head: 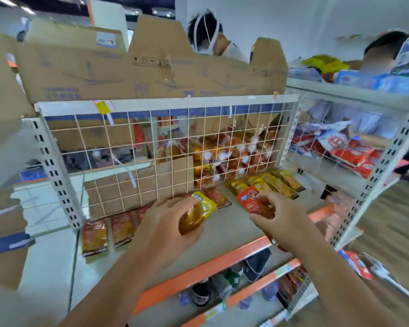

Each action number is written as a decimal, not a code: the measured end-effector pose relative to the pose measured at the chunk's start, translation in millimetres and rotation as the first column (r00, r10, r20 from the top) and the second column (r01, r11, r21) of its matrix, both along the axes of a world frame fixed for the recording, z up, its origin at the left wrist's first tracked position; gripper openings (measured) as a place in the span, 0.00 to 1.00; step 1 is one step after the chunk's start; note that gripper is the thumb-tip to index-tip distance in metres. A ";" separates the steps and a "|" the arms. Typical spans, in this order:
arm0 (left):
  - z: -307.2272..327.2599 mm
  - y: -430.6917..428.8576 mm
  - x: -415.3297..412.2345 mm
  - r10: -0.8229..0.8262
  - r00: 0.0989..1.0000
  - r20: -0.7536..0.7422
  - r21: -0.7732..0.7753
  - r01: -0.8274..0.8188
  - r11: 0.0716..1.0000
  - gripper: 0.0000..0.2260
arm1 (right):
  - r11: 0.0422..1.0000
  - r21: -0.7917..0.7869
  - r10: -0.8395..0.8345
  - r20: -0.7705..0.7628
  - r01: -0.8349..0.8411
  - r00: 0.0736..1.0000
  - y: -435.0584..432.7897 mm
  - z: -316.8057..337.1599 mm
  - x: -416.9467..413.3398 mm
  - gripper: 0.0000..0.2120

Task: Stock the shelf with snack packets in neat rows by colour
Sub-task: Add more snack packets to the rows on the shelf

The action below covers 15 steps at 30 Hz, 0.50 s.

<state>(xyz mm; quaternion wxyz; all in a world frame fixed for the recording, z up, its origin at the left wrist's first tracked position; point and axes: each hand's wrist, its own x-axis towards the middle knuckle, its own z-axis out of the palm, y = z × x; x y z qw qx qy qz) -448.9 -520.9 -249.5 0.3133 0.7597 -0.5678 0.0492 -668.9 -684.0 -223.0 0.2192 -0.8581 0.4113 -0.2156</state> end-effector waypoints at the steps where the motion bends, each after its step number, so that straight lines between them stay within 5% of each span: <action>1: -9.2 -4.9 4.9 0.011 1.000 -0.007 0.008 -0.011 1.000 0.25 | 1.000 0.018 -0.003 0.000 0.003 1.000 -5.8 -7.0 5.7 0.22; 15: -91.1 -56.2 91.6 0.203 0.959 -0.199 0.098 -0.187 0.978 0.28 | 0.992 0.099 0.080 -0.048 -0.075 0.996 -49.8 -68.9 127.5 0.23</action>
